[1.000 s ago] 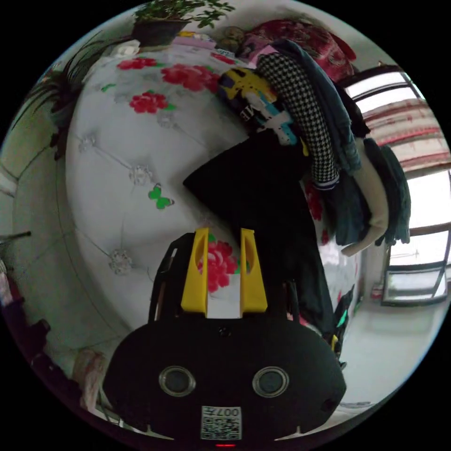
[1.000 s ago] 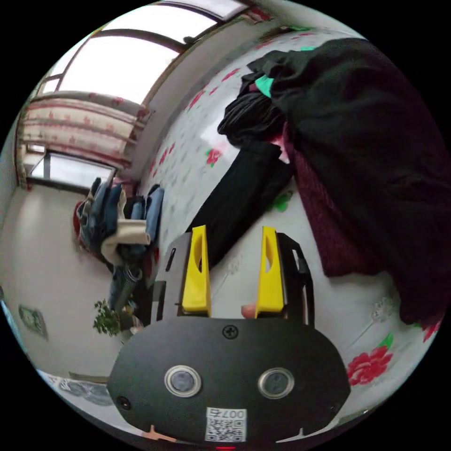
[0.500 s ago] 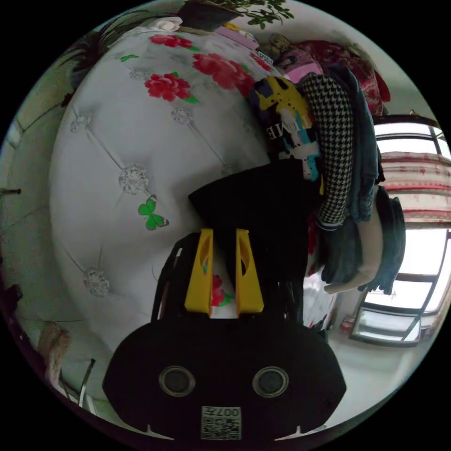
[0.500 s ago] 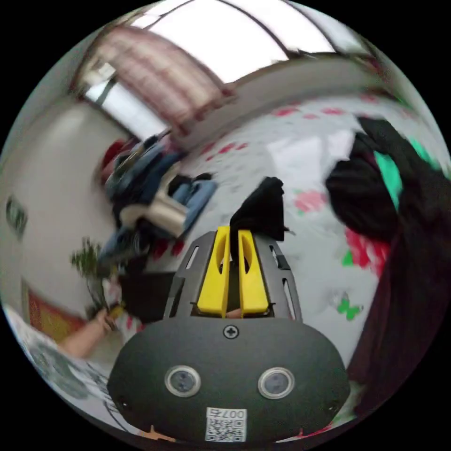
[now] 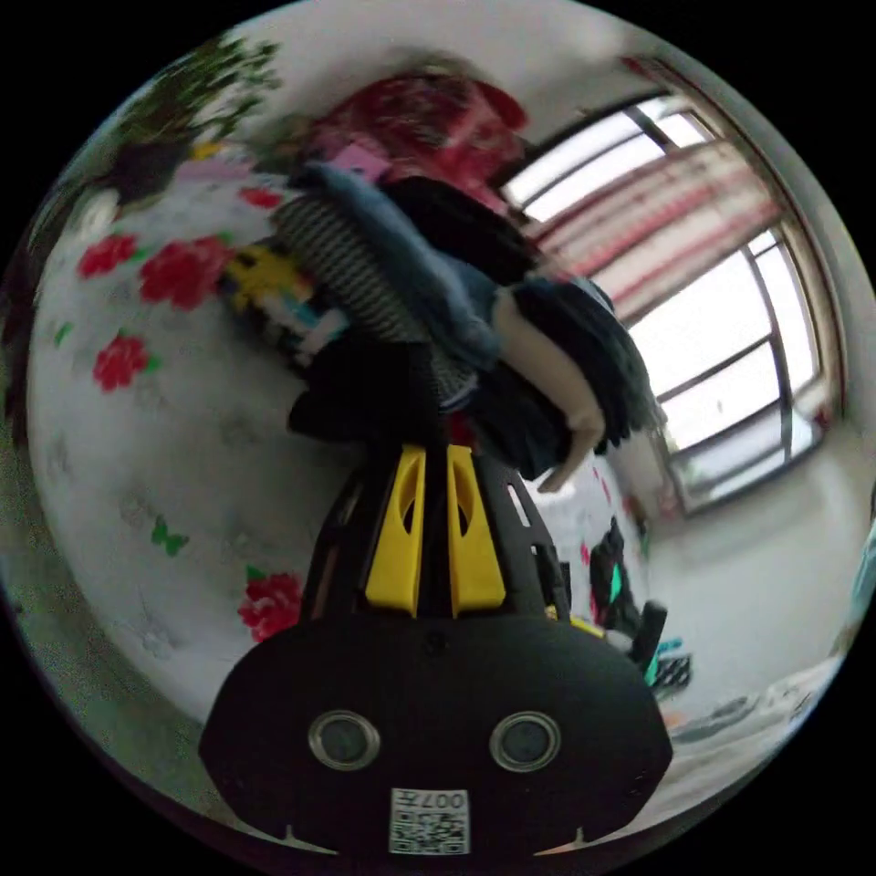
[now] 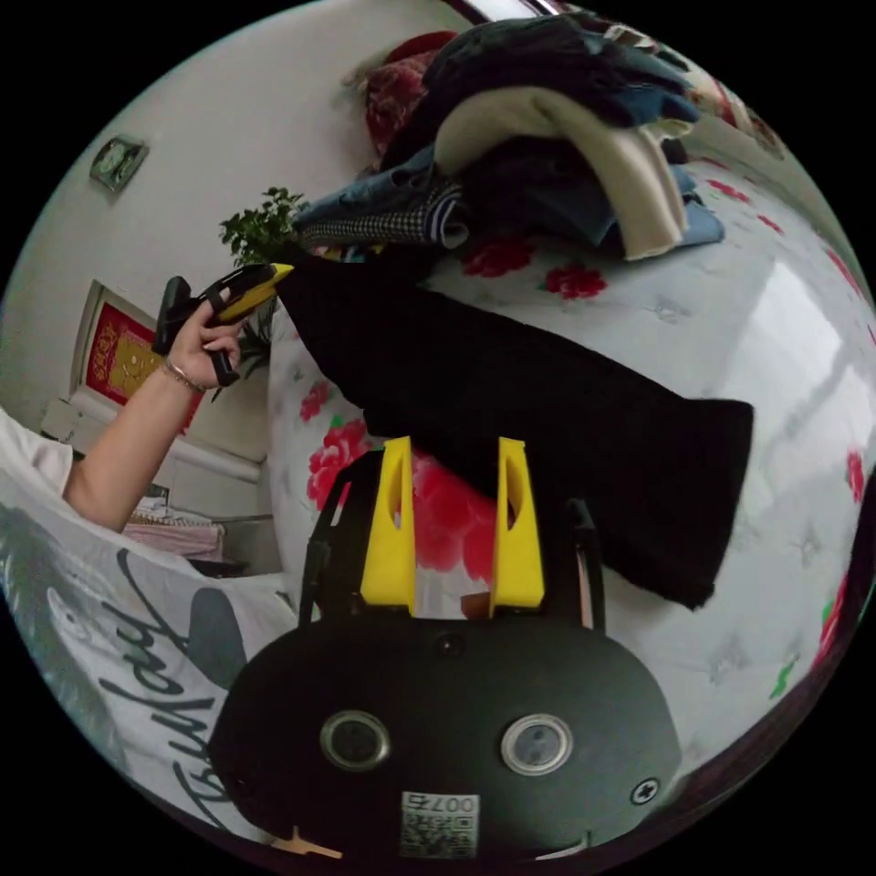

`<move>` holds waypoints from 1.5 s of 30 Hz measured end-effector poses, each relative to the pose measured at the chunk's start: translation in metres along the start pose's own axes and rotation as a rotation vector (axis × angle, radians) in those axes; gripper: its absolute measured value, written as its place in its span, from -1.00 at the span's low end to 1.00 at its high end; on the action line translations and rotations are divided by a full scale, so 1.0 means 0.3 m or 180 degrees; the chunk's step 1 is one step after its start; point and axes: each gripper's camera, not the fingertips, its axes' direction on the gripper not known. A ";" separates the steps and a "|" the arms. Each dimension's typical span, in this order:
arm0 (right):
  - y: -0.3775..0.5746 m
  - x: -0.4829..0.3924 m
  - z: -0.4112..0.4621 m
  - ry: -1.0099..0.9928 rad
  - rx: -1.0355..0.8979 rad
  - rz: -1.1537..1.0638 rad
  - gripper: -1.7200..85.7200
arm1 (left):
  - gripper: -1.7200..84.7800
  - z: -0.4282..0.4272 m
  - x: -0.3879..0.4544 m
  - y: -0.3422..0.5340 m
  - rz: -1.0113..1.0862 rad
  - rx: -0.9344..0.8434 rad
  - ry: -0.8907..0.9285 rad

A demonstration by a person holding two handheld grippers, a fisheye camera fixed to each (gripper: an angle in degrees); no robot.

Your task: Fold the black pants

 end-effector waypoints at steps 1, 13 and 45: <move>0.028 0.021 -0.048 0.0045 0.0058 0.0079 -0.71 | -0.87 0.027 0.129 -0.002 0.0383 -0.0073 0.0102; 0.415 0.411 -0.428 -0.0040 0.0933 0.1883 -0.69 | -0.75 0.610 0.744 0.330 0.1441 -0.1904 0.0806; -0.581 -0.126 -0.640 -0.1639 0.1179 0.0072 -0.83 | -0.82 0.072 0.727 -0.429 0.1132 -0.0577 0.0641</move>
